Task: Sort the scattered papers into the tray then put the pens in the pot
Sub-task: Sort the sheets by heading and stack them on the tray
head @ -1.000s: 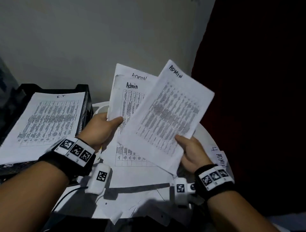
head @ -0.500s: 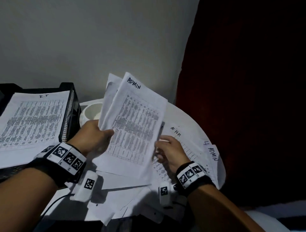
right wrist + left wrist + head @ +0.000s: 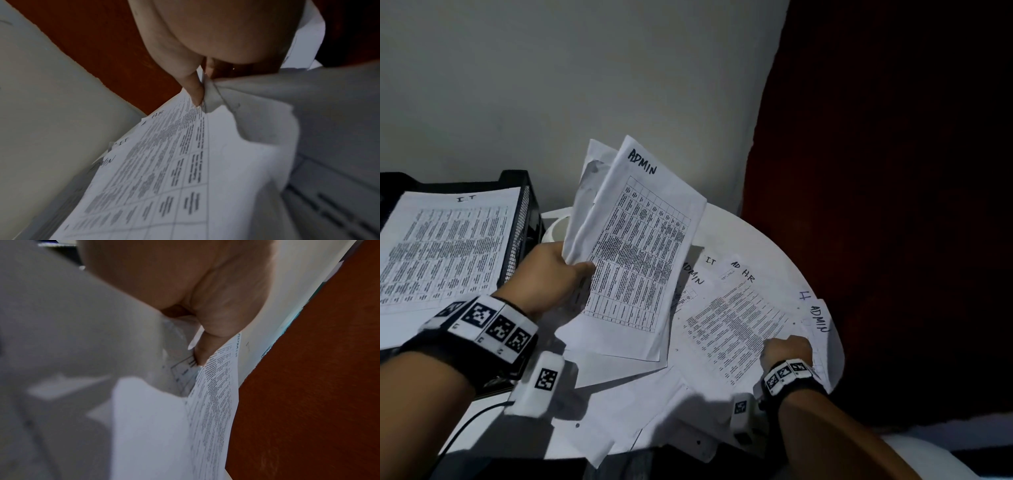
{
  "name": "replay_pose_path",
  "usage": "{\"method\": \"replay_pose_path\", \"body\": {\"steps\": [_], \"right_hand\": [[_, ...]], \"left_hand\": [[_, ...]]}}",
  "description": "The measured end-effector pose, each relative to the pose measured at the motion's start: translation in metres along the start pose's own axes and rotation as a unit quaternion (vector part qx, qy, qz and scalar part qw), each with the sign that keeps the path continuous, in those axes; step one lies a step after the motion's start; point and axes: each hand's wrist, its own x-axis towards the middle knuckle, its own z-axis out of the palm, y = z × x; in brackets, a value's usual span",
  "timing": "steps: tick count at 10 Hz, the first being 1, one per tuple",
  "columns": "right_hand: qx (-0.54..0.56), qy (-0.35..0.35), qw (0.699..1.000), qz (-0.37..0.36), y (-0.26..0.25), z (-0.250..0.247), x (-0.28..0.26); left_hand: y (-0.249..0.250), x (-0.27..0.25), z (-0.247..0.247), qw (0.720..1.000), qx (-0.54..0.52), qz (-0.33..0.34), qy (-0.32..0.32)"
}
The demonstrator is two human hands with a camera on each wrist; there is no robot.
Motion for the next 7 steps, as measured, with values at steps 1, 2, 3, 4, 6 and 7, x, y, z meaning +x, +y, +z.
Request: {"method": "replay_pose_path", "body": {"steps": [1, 2, 3, 4, 6, 7], "right_hand": [[-0.052, -0.018, 0.997, -0.061, -0.002, -0.003, 0.001], [-0.184, -0.006, 0.975, -0.125, -0.002, -0.007, 0.006], [0.018, 0.007, 0.996, -0.083, -0.022, -0.015, -0.013], [0.049, 0.039, 0.992, -0.114, -0.036, -0.017, -0.023], [0.127, 0.016, 0.958, -0.258, -0.086, -0.022, -0.052], [0.156, -0.018, 0.937, -0.312, -0.108, -0.025, -0.052]], "left_hand": [[0.000, 0.003, -0.003, 1.000, 0.007, -0.004, 0.002], [0.001, 0.005, -0.003, 1.000, 0.005, -0.012, 0.002], [-0.001, 0.006, -0.004, 1.000, 0.002, -0.017, 0.006], [-0.005, 0.007, -0.006, 1.000, -0.003, -0.022, 0.010], [-0.006, 0.009, -0.010, 0.999, -0.010, -0.024, 0.044], [-0.010, 0.013, -0.014, 0.997, -0.005, -0.034, 0.062]]}}
